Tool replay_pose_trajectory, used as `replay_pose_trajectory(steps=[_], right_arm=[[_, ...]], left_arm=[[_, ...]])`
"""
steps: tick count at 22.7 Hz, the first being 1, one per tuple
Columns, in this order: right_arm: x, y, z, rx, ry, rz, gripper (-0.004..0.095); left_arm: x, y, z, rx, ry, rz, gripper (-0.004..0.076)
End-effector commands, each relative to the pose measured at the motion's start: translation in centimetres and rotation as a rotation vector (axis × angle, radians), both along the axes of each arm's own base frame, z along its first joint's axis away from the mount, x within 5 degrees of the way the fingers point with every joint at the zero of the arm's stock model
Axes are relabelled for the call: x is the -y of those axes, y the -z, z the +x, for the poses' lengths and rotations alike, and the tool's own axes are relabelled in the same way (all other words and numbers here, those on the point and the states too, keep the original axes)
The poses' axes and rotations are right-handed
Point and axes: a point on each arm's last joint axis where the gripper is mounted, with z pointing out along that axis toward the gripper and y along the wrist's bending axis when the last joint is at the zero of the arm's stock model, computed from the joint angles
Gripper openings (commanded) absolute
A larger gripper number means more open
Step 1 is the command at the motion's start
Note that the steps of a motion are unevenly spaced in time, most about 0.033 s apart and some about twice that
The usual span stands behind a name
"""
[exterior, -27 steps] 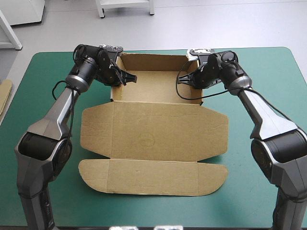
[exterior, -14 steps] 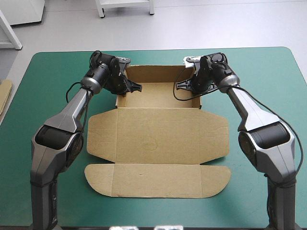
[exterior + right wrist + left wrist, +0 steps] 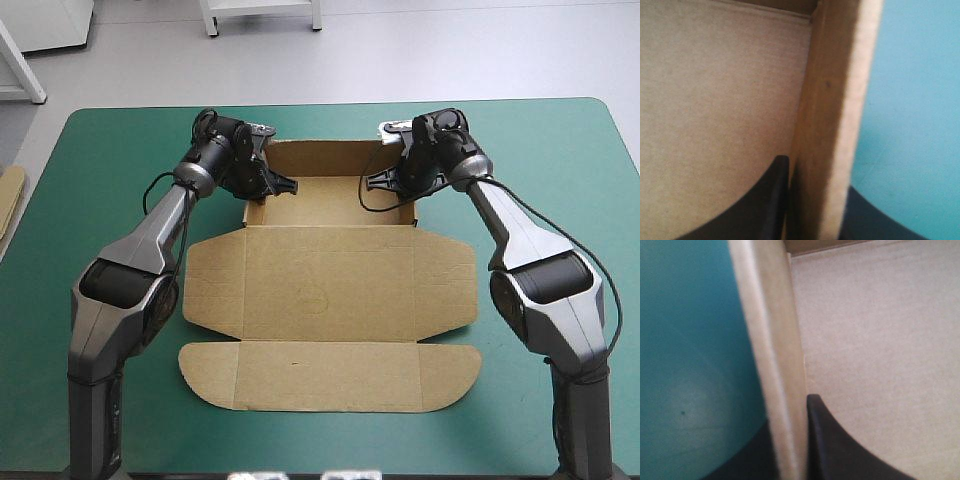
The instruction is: Fold the box
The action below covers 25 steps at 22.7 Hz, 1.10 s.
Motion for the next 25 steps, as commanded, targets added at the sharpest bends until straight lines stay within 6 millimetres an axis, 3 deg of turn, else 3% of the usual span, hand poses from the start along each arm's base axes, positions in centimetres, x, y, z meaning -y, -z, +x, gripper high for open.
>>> replay_pose_trajectory(steps=[1,4,7,13,14,15,17,21,24,25], right_arm=[[-0.3,-4.5,-0.7,0.136,-0.036,0.052,0.0407],[-0.2,-4.8,-0.9,0.136,-0.033,0.054,0.0604],[0.1,-5.6,-1.1,0.158,-0.020,0.047,0.0644],[1.6,-10.6,-3.2,0.266,-0.007,0.026,0.0644],[2.0,-12.0,-4.1,0.283,-0.010,0.030,0.0644],[2.1,-12.5,-4.5,0.286,-0.013,0.029,0.0644],[2.6,-14.2,-5.8,0.300,-0.021,0.027,0.0644],[3.0,-14.9,-6.4,0.312,-0.024,0.005,0.0644],[3.1,-15.0,-6.4,0.322,-0.024,-0.003,0.0630],[3.0,-15.1,-6.4,0.327,-0.024,-0.001,0.0624]], left_arm=[[1.3,-4.3,-0.9,0.125,0.053,-0.099,0.0173],[1.1,-5.7,-1.3,0.163,0.053,-0.105,0.0372],[0.8,-7.1,-1.8,0.187,0.054,-0.108,0.0515],[-0.6,-13.0,-4.5,0.339,0.095,-0.077,0.0528],[-1.2,-15.2,-5.9,0.384,0.110,-0.079,0.0528],[-1.5,-16.0,-6.6,0.405,0.108,-0.077,0.0528],[-2.9,-19.5,-10.4,0.516,0.111,-0.113,0.0484],[-4.5,-20.1,-15.1,0.544,0.125,-0.117,0.0473],[-6.9,-20.2,-21.7,0.602,0.130,-0.134,0.0473],[-7.4,-20.0,-23.1,0.607,0.130,-0.138,0.0473]])
